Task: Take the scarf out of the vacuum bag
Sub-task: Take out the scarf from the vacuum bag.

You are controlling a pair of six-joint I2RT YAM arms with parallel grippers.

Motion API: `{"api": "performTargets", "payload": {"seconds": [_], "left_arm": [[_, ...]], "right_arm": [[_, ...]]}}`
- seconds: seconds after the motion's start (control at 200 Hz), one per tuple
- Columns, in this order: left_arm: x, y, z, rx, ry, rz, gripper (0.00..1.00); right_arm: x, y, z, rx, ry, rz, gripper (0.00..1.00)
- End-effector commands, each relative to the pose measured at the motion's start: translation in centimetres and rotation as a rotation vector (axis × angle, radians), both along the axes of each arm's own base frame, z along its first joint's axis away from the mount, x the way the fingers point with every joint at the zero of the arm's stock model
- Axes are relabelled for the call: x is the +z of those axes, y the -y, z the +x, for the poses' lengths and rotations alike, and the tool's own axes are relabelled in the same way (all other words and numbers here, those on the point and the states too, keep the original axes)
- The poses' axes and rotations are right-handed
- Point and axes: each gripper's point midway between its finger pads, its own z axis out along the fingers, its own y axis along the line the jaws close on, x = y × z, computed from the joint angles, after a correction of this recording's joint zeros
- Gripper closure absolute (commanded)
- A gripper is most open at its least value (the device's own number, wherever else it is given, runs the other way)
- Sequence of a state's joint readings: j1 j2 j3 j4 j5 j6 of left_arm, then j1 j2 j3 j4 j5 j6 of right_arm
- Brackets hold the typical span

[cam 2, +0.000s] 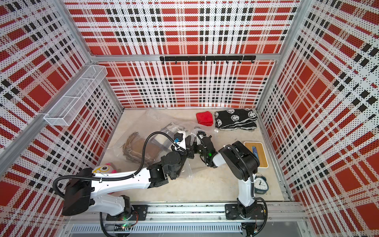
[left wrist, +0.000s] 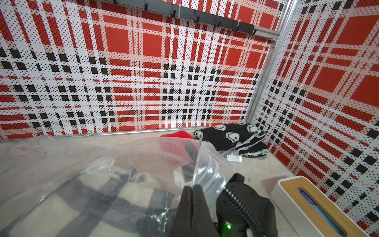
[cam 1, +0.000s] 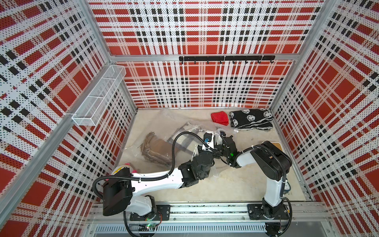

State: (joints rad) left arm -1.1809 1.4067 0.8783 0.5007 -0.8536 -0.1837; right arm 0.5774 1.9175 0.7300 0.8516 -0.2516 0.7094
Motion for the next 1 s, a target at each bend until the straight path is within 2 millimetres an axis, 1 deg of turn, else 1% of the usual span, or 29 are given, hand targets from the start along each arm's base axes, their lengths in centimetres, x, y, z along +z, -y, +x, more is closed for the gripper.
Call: {"api": "performTargets", "payload": {"seconds": [0.0, 0.085, 0.125, 0.17, 0.256, 0.381, 0.506, 0.616, 0.691, 0.752, 0.797, 0.837, 0.897, 0.927, 0.962, 0.997], "left_arm": [[1.1, -0.5, -0.4, 0.003, 0.014, -0.061, 1.0], [0.8, -0.7, -0.4, 0.013, 0.01, -0.061, 1.0], [0.7, -0.8, -0.2, 0.013, 0.01, -0.061, 1.0], [0.6, -0.7, -0.2, 0.01, 0.01, -0.062, 1.0], [0.9, -0.5, -0.4, -0.004, 0.012, -0.068, 1.0], [1.0, -0.1, -0.8, -0.016, 0.015, -0.07, 1.0], [0.8, 0.2, -1.0, -0.022, 0.012, -0.068, 1.0], [0.5, 0.5, -1.0, -0.023, 0.008, -0.063, 1.0], [0.7, 0.6, -0.9, -0.022, 0.01, -0.064, 1.0], [0.8, 0.6, -0.9, -0.021, 0.012, -0.066, 1.0], [0.9, 0.6, -0.9, -0.02, 0.013, -0.067, 1.0], [0.9, 0.6, -0.9, -0.018, 0.012, -0.067, 1.0], [0.7, 0.5, -0.9, -0.012, 0.01, -0.065, 1.0], [0.6, 0.3, -0.8, -0.007, 0.008, -0.064, 1.0], [0.4, 0.2, -0.7, -0.001, 0.006, -0.062, 1.0], [0.1, 0.1, -0.6, 0.005, 0.002, -0.063, 1.0]], "right_arm": [[2.0, 1.4, 0.4, -0.07, 0.034, 0.024, 0.28], [1.9, 2.2, -0.1, -0.092, 0.017, 0.008, 0.18], [1.7, 2.5, -0.3, -0.105, 0.005, 0.002, 0.04], [1.5, 2.7, -0.5, -0.111, -0.008, 0.003, 0.0], [1.0, 2.4, -0.6, -0.098, -0.023, 0.018, 0.0], [0.2, 1.0, -0.2, -0.055, -0.052, 0.059, 0.0], [-0.2, -0.4, 0.4, -0.013, -0.055, 0.099, 0.0], [-0.7, -1.1, 1.1, -0.009, -0.059, 0.104, 0.0], [-0.8, -2.0, 1.7, 0.01, -0.06, 0.127, 0.01], [-1.0, -2.6, 2.3, 0.015, -0.06, 0.137, 0.05], [-1.0, -3.0, 2.8, 0.022, -0.057, 0.143, 0.1], [-1.1, -3.5, 3.1, 0.035, -0.054, 0.15, 0.17], [-1.1, -4.3, 3.4, 0.062, -0.054, 0.175, 0.32], [-1.0, -4.6, 3.5, 0.076, -0.051, 0.187, 0.42], [-0.9, -4.9, 3.6, 0.085, -0.048, 0.198, 0.57], [-0.9, -4.9, 3.7, 0.083, -0.046, 0.2, 0.66]]}}
